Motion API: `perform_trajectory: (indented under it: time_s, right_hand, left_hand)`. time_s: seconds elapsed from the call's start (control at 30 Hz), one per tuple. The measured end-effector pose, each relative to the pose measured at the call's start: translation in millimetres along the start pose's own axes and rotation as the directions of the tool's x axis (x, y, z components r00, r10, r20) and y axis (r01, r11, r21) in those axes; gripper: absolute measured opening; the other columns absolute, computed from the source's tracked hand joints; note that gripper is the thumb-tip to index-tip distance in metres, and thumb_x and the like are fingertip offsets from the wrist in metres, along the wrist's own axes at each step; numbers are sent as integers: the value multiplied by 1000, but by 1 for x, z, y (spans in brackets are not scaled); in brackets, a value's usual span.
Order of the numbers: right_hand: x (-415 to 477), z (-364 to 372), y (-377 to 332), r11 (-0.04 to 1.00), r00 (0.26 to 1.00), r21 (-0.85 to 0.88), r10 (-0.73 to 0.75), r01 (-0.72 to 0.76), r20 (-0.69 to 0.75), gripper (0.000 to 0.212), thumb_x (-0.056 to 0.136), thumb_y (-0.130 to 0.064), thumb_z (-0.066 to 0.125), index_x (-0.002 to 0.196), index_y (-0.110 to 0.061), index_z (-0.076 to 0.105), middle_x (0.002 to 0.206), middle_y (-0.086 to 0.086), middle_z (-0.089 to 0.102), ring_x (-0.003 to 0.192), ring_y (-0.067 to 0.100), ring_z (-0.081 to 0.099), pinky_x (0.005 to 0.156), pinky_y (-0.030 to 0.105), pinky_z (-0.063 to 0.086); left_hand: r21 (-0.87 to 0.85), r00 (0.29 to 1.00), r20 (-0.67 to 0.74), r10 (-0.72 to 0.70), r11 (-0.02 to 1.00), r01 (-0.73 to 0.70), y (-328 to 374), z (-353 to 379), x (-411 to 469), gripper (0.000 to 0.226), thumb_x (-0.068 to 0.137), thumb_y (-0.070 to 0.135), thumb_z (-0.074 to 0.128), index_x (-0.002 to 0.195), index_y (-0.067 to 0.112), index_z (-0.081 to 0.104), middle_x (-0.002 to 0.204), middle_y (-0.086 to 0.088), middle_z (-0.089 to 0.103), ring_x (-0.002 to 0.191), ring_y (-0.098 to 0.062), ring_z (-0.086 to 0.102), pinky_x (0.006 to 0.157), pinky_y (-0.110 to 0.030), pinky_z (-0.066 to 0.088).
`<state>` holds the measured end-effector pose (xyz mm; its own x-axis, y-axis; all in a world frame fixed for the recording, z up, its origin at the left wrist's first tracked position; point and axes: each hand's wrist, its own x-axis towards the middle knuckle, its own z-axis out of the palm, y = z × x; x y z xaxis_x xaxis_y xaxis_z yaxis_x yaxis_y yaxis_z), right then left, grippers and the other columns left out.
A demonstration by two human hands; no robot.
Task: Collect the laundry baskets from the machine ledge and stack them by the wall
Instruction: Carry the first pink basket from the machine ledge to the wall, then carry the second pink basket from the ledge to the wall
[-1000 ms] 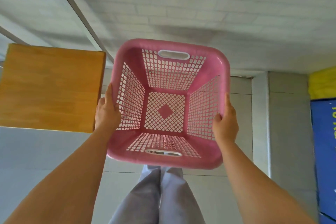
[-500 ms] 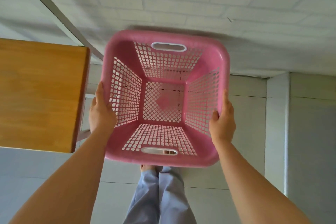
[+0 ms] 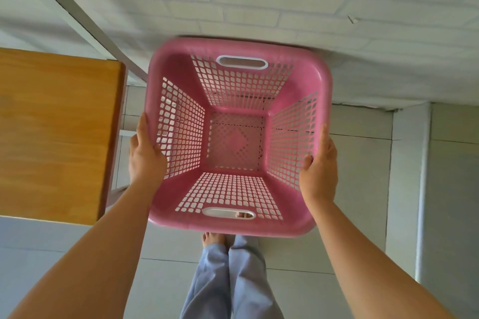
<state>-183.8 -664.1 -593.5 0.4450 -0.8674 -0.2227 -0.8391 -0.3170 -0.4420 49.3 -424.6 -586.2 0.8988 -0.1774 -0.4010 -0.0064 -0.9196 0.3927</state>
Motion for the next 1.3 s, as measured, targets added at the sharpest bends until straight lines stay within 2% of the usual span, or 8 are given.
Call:
perform_trajectory:
  time_s: [0.13,0.23,0.33,0.47,0.67,0.97,1.2,1.3]
  right_hand:
    - [-2,-6,-5,990,998,-139,18,-10,55,83,93,-10,54,156,-23,2,155,21,26,127,40,47,100,55,43]
    - [-9,-14,-12,972,993,-234,35,-8,112,83,93,-18,55,156,-19,1,157,21,21,137,38,38,105,56,37]
    - [-23,-29,-18,951,985,-307,15,39,170,78,96,-26,51,156,-17,2,160,18,16,143,33,29,112,53,29]
    - [-53,-59,-25,929,970,-345,-54,135,236,69,100,-34,41,156,-17,6,161,14,18,148,30,18,120,48,18]
    - [-108,-120,-41,940,973,-306,-87,151,213,63,101,-36,37,156,-17,13,160,13,22,147,31,21,119,45,17]
    - [-219,-187,-50,969,992,-246,-4,34,124,60,102,-38,34,155,-16,18,161,12,19,149,29,16,121,42,14]
    - [-322,-221,-32,974,991,-204,114,-97,76,57,102,-36,34,153,-14,21,162,11,16,149,26,16,121,41,14]
    - [-362,-237,-12,966,978,-165,205,-198,28,58,102,-37,32,154,-15,20,162,10,17,148,27,17,121,41,15]
  left_hand:
    - [122,998,56,-38,992,31,7,1,3,82,94,19,46,149,39,-12,158,-5,16,135,-39,36,92,-59,49]
    - [190,994,100,-35,982,15,12,-1,0,80,95,27,47,151,33,-11,163,0,-2,146,-37,14,108,-59,35]
    - [283,989,140,42,956,-81,17,-7,-14,73,97,37,43,153,26,-2,163,-1,-6,149,-32,3,117,-53,18]
    - [316,973,186,141,929,-195,27,-20,-45,70,97,42,40,153,22,5,163,-4,0,150,-26,-1,118,-46,3]
    - [341,930,232,286,871,-353,49,-61,-109,66,98,46,35,152,18,10,162,-7,8,150,-27,3,118,-45,5]
    - [254,845,283,453,814,-522,64,-122,-200,61,99,46,30,151,17,20,160,-7,18,149,-26,13,121,-45,9]
    - [230,682,411,605,655,-720,55,-159,-267,60,99,45,33,151,14,24,157,-10,26,145,-30,22,118,-45,19]
    - [220,578,476,663,546,-808,64,-162,-299,58,100,41,34,149,10,27,155,-13,30,143,-33,26,118,-47,21]
